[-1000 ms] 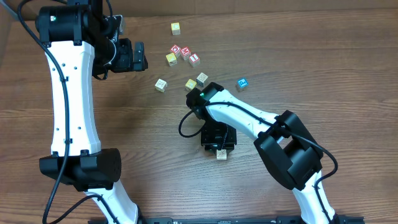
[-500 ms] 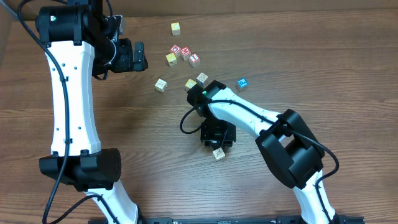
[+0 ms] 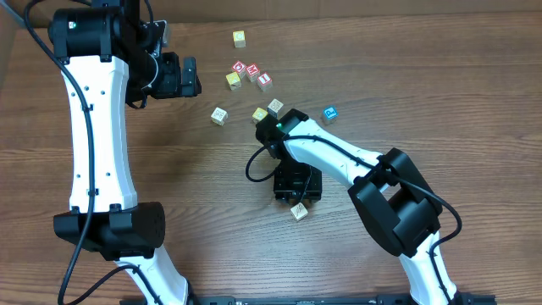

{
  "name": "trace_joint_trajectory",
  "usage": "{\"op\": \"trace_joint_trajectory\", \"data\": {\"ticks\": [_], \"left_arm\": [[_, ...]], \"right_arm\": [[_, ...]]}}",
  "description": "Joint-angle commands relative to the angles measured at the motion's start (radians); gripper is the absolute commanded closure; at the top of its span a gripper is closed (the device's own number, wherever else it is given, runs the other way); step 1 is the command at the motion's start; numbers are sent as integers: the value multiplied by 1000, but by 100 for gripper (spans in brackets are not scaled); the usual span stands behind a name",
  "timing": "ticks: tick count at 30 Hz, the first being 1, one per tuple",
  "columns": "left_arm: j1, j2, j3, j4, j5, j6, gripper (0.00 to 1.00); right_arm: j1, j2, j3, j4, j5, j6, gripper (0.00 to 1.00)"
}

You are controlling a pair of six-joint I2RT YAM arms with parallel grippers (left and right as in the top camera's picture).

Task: Flip 5 blocks

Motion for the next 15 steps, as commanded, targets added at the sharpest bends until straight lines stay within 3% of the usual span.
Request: {"op": "trace_joint_trajectory", "data": {"ticks": [1,13,15], "left_arm": [[-6,10,-4,-3,-6,11,0],[-6,10,-4,-2,-6,11,0],[-6,10,-4,-2,-6,11,0]], "right_arm": [[5,-3,-5,2,1,0,42],[5,-3,-5,-78,1,-109,43],[5,-3,-5,-78,1,-109,48]]}}
